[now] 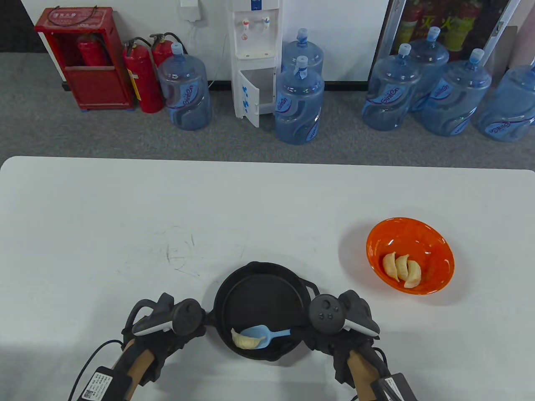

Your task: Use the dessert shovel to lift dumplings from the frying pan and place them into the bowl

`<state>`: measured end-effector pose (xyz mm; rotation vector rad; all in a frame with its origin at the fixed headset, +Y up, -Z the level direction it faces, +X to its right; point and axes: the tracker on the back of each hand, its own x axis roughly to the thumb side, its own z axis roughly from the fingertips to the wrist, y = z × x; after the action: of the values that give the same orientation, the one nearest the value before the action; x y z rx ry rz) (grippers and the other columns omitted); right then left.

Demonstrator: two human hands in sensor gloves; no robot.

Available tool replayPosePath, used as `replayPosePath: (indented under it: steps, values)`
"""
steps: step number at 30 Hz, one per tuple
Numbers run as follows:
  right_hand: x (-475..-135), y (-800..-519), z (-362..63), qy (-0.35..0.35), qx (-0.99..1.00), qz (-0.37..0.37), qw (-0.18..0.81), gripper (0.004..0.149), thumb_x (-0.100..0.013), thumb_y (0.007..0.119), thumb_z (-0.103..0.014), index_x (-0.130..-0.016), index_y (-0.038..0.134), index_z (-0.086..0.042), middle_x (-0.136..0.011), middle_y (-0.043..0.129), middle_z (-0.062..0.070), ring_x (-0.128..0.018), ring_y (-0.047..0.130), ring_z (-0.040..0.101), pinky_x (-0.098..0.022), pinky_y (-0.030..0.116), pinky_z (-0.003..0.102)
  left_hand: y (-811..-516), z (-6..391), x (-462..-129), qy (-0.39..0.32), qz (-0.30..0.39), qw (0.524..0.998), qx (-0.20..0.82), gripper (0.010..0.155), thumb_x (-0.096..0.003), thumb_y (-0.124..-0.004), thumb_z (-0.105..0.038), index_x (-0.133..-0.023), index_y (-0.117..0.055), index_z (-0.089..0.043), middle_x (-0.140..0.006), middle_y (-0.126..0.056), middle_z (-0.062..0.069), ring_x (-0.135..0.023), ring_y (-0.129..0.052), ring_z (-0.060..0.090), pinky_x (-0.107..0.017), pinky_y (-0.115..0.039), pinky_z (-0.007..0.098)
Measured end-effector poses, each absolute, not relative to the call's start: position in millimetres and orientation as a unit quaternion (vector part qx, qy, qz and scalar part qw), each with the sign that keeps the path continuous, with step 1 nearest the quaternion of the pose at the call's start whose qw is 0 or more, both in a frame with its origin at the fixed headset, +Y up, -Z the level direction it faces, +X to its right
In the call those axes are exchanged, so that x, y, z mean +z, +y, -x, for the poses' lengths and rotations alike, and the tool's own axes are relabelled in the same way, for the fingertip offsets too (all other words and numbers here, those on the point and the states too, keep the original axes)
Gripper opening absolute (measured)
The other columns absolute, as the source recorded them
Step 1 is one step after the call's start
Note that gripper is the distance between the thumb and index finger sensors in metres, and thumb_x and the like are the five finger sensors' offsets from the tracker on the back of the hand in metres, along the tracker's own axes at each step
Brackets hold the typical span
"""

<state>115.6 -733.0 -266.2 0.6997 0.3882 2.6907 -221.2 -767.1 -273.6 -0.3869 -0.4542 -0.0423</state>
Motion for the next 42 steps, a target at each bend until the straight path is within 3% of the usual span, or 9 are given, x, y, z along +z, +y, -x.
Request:
replayPosePath:
  steps: [27,42]
  values:
    - [-270.8,-712.9,-164.1,0.044,0.932,-0.137,0.332,0.041,-0.060,0.078,-0.042,-0.096,0.088,-0.027,-0.080,0.096,0.005,-0.040,0.095,0.012,-0.034,0.085,0.036,-766.8,221.0,-274.3,-0.225,0.197,0.954,-0.024,0.054,-0.0508,-0.064,-0.050,-0.099,-0.064,-0.026,-0.077,-0.084,-0.008,-0.060,-0.094,0.014,-0.071,-0.073,0.048]
    - [-279.0,-671.5,-240.4,-0.026,0.925,-0.028,0.377,0.041,-0.060,0.079,-0.041,-0.097,0.088,-0.026,-0.081,0.095,0.006,-0.041,0.095,0.013,-0.034,0.084,0.037,-766.8,220.7,-274.5,-0.227,0.201,0.953,-0.024,0.054,-0.0510,-0.064,-0.050,-0.099,-0.064,-0.025,-0.078,-0.083,-0.008,-0.060,-0.094,0.014,-0.072,-0.073,0.048]
